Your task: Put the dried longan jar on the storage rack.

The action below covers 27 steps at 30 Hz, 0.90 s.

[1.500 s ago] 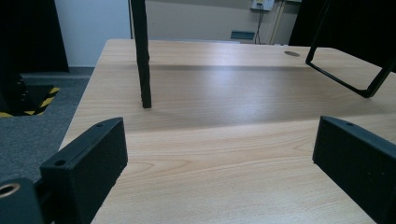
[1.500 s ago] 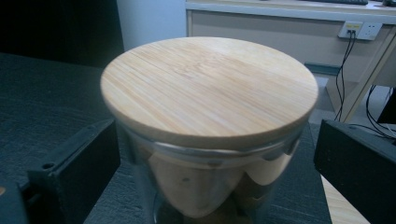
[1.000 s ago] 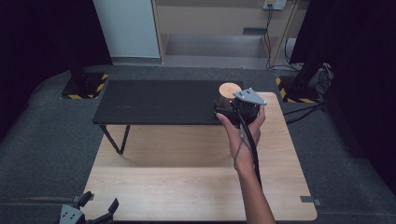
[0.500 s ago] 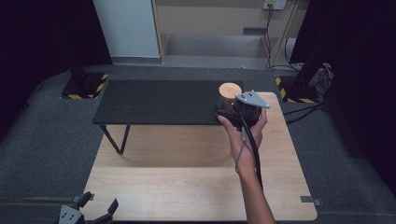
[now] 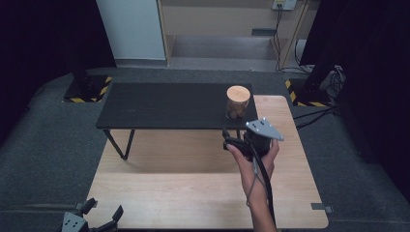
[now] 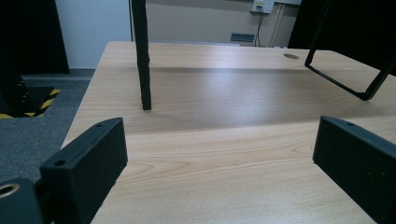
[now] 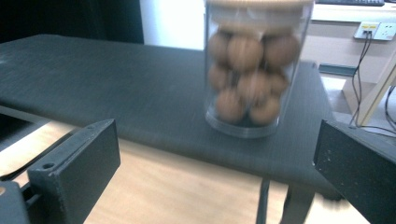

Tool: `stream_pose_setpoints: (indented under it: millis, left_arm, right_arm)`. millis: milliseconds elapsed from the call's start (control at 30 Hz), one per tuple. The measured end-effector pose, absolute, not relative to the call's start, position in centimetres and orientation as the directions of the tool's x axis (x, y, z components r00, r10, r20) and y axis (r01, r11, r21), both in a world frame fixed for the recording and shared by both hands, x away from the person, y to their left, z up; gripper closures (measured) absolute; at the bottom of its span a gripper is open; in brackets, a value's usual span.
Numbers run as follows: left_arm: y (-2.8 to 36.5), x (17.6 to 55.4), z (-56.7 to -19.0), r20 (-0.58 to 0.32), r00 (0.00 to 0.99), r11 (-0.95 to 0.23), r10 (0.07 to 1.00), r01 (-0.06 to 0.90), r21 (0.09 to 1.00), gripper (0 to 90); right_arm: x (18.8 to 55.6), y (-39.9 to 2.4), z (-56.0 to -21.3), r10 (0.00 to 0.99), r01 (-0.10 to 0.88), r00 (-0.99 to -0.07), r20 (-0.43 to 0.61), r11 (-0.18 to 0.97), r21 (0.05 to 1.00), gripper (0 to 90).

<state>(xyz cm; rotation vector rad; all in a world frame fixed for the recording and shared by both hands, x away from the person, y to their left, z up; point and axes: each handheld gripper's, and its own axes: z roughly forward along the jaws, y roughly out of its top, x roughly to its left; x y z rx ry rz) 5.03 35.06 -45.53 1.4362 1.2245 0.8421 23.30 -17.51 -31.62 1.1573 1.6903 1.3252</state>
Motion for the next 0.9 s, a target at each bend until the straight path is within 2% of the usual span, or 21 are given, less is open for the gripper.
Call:
stream_pose_setpoints:
  millis: [200,567,733,900]
  left_arm:
    - [34.9,5.8,-45.5,-0.088,0.238,0.025,0.967,0.254,0.967,1.6]
    - [35.0,7.0,-45.3,-0.071,0.222,0.012,0.973,0.255,0.967,1.6]
    - [34.9,7.2,-45.1,-0.069,0.207,0.016,0.976,0.248,0.969,1.6]
    - [34.8,7.5,-45.2,-0.061,0.194,0.011,0.979,0.253,0.967,1.6]
  right_arm:
    - [18.6,-19.1,-36.2,0.932,0.195,-0.361,0.037,0.037,0.980,1.0]
    - [10.8,-21.1,-41.9,0.967,0.140,-0.253,0.010,0.026,0.990,1.1]
    - [8.6,-22.0,-43.8,0.974,0.113,-0.227,0.018,0.007,0.994,1.4]
    - [8.3,-22.6,-45.6,0.977,0.123,-0.210,0.040,-0.014,0.992,1.8]
